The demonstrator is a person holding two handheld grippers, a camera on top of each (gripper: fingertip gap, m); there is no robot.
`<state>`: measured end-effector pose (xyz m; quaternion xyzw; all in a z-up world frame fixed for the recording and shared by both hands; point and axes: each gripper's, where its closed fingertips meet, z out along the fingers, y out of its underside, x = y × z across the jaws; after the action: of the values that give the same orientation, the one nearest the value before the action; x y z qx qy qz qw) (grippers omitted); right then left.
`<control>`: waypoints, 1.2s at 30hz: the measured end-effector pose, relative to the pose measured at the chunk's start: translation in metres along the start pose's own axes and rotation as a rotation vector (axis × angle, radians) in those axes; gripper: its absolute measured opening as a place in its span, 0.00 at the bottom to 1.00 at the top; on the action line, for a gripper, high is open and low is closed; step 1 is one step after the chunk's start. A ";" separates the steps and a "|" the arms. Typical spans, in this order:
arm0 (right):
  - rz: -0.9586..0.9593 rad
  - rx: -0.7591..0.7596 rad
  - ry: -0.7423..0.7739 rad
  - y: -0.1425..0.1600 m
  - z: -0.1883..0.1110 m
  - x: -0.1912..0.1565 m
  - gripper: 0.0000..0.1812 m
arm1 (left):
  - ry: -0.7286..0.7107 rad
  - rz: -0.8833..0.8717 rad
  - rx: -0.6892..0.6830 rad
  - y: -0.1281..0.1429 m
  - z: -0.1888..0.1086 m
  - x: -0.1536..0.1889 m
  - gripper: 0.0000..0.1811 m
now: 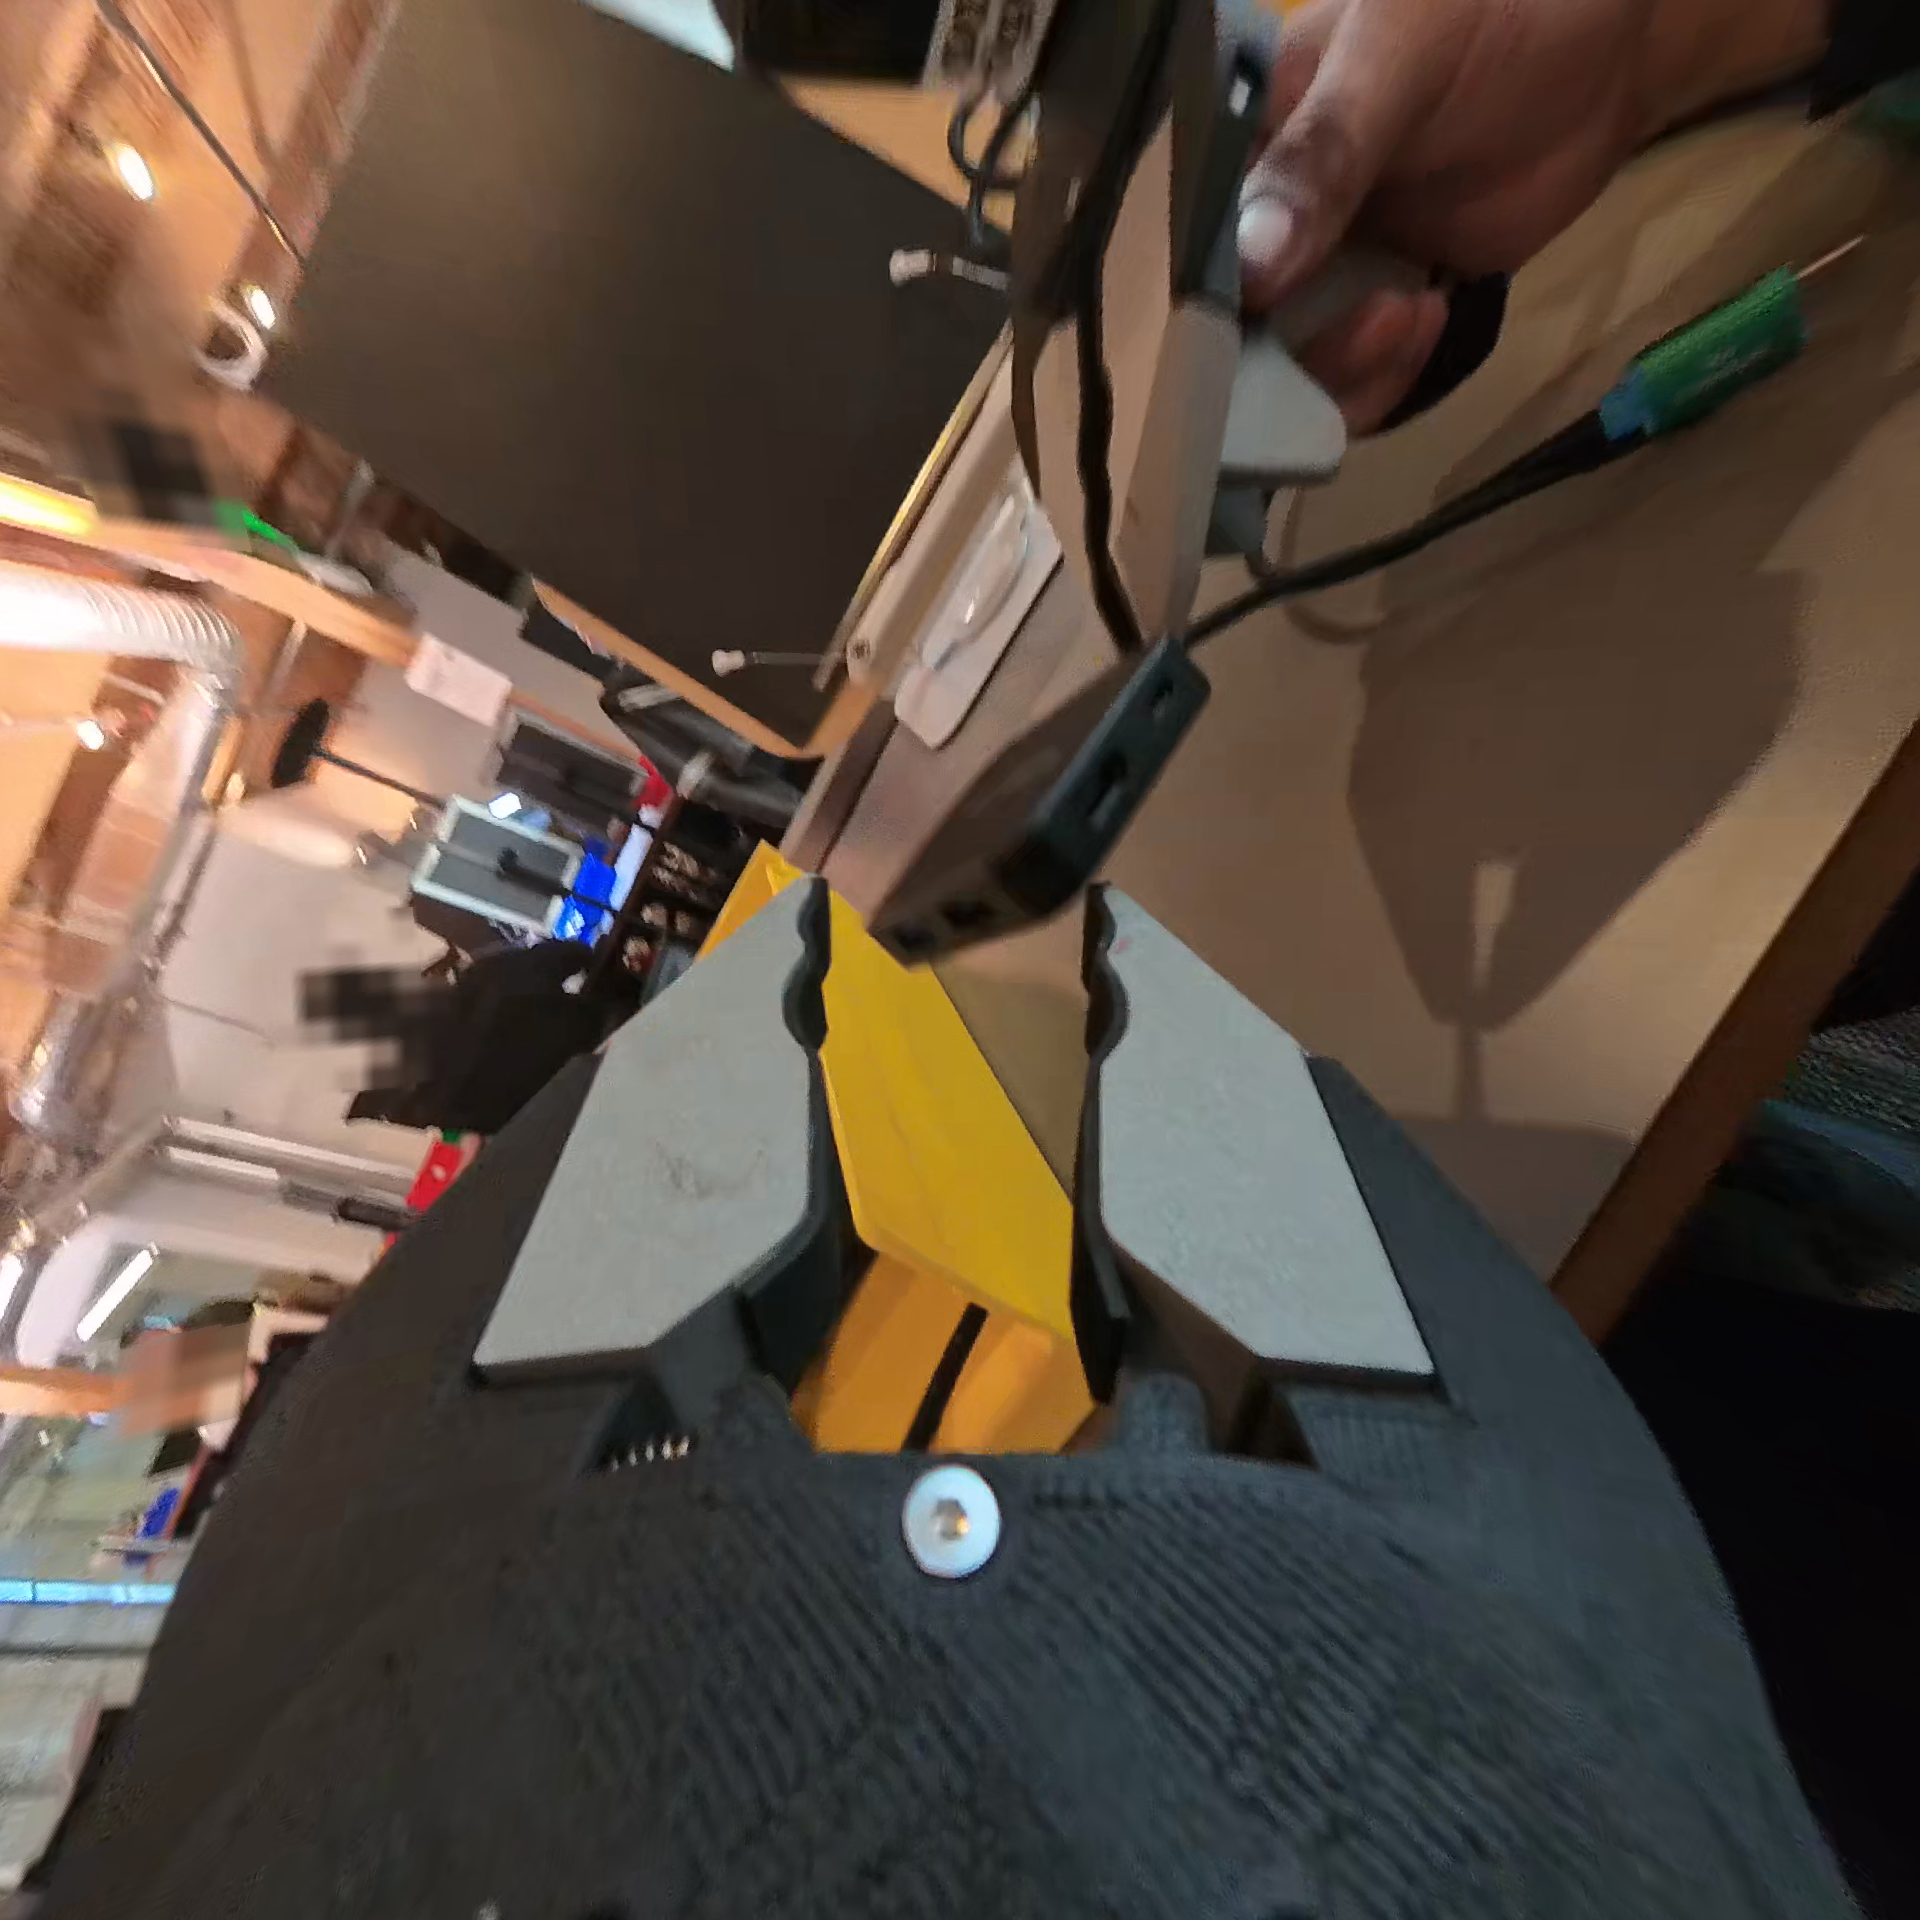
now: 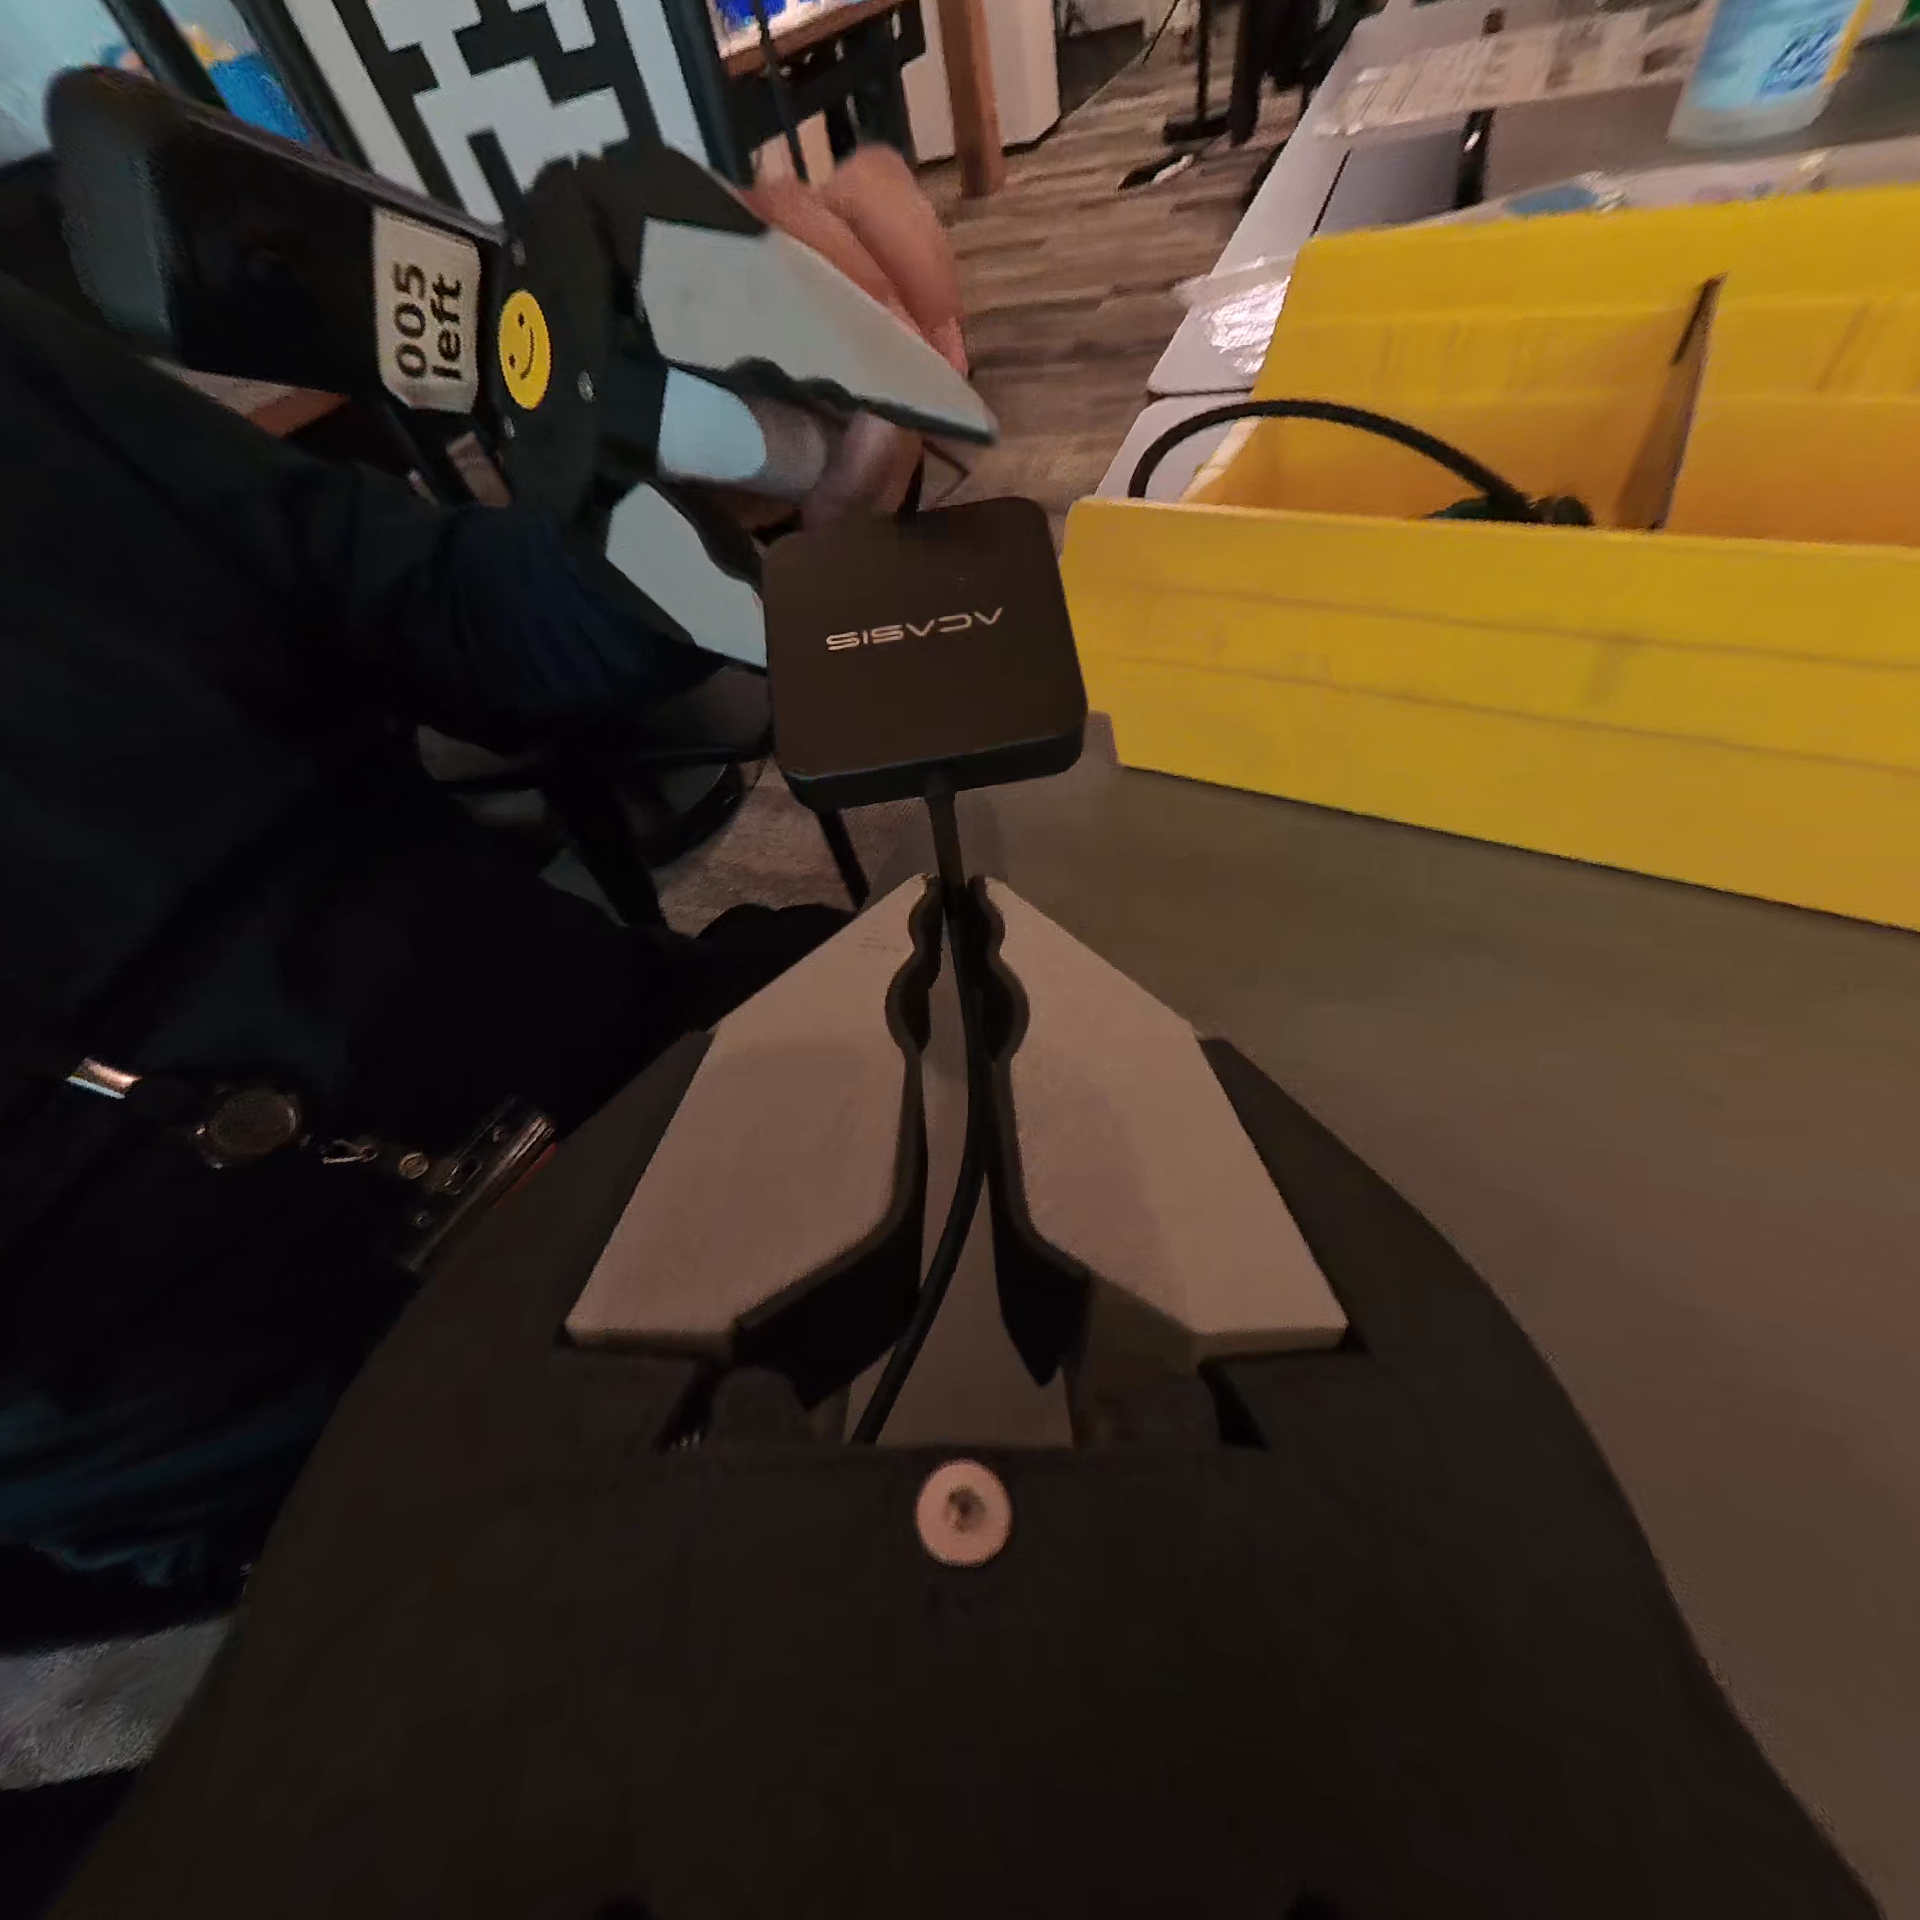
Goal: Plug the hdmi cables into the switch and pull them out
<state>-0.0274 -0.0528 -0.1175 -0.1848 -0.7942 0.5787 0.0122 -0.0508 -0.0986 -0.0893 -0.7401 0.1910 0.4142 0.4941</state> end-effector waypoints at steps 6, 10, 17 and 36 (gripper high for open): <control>0.026 -0.027 -0.103 0.005 0.006 -0.014 0.01 | -0.001 0.186 0.042 -0.007 -0.001 0.015 0.19; 0.066 -0.036 -0.084 0.009 0.004 -0.007 0.02 | 0.015 0.233 0.058 -0.013 0.000 0.023 0.11; 0.123 -0.016 0.219 0.014 -0.023 0.044 0.06 | 0.090 0.194 -0.121 0.018 0.025 0.048 0.07; 0.480 -0.318 0.548 0.089 -0.096 -0.012 0.13 | 0.083 0.238 -0.169 0.045 0.060 0.092 0.07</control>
<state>0.0309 0.0551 -0.1660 -0.5122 -0.7756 0.3641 0.0594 -0.0536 -0.0536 -0.1989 -0.7678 0.2621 0.4533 0.3692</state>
